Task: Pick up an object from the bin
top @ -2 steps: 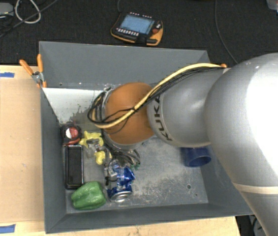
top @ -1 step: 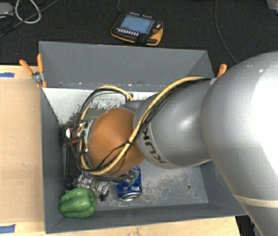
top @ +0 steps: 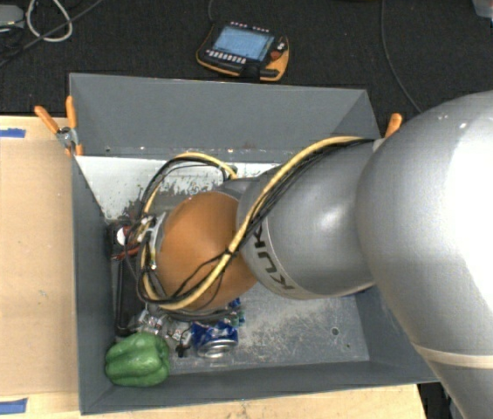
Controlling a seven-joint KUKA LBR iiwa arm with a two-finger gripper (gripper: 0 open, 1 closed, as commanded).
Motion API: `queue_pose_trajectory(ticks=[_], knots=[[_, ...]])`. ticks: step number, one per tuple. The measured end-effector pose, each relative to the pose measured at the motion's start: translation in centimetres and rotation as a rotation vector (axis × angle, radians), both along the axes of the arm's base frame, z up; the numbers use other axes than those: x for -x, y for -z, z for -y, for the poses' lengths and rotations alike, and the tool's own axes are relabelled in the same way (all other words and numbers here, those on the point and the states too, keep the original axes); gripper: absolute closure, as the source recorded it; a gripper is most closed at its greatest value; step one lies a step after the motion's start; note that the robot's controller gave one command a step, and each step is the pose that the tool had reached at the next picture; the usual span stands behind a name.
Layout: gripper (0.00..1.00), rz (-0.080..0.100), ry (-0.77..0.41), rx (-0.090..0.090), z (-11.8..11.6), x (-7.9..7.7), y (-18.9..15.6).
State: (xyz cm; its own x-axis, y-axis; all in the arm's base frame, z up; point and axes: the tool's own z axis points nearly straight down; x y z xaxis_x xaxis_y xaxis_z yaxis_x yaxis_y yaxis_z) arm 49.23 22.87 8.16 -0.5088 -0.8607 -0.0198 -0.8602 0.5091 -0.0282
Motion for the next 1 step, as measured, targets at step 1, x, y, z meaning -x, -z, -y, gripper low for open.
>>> queue_pose_trajectory(ticks=[1], knots=[[1.0, -0.025, -0.006, 0.001, -0.35, 0.95, -3.15]])
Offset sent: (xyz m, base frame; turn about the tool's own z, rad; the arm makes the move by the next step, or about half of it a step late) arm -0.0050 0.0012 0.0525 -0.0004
